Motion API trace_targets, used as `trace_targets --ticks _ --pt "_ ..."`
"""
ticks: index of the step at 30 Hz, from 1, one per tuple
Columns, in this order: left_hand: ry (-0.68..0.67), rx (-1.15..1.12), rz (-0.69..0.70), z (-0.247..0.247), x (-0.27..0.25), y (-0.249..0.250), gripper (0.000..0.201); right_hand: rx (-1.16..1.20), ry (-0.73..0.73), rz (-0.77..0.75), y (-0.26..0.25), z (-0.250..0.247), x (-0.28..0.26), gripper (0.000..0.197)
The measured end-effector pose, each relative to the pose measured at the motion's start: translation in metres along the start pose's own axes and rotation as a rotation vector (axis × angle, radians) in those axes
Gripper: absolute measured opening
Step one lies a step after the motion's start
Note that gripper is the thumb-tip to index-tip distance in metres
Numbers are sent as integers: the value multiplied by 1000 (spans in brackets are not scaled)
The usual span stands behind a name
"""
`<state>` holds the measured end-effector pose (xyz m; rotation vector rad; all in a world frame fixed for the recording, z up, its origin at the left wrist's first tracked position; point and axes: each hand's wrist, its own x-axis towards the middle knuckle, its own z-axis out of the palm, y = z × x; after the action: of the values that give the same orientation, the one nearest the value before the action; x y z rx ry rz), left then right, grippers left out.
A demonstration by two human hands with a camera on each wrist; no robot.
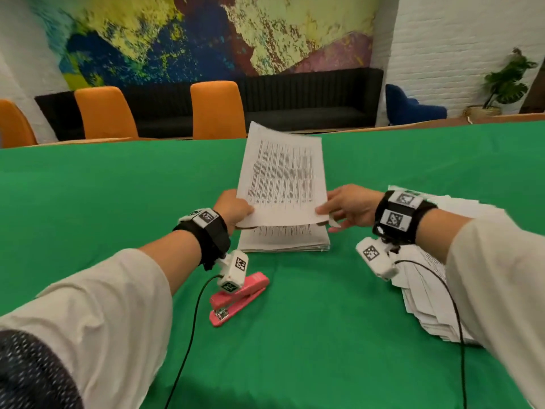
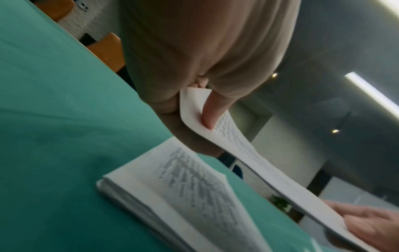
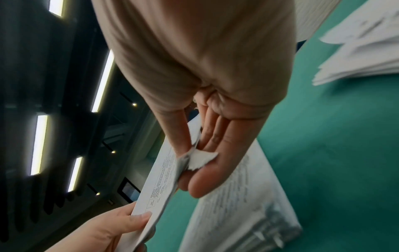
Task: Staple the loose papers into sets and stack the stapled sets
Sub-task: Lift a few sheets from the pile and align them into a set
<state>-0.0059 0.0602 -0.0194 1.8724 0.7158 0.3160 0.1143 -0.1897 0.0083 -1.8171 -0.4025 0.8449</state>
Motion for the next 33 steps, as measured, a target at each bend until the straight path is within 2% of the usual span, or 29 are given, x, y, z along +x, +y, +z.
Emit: trace_targets --ticks 3,6,9,12,13,16,18,20,24,30,33 --pt "24 116 -42 3 14 -14 41 36 38 35 17 4 13 46" --pt "18 102 -74 6 19 -19 44 26 73 34 29 8 26 41" --pt "30 99 -80 5 23 -18 43 -87 115 26 35 12 31 35" --pt "-29 7 -101 4 27 -15 39 -144 172 -11 35 11 34 22" --pt "-52 -45 -113 4 26 -13 40 -119 156 -7 35 9 35 15" --pt "-76 -122 -127 6 25 -11 38 -37 94 22 33 7 37 9" --pt "-91 -133 -133 7 25 -13 38 14 87 41 36 5 38 19" --pt "-98 -108 -155 9 25 -15 38 34 76 51 39 5 37 21" --pt "-136 -43 -215 12 25 -19 34 -10 112 34 44 6 38 31" --pt "-188 124 -241 8 22 -14 25 -223 137 45 49 6 45 38" --pt "-166 239 -241 3 19 -14 35 -295 148 43 48 8 45 49"
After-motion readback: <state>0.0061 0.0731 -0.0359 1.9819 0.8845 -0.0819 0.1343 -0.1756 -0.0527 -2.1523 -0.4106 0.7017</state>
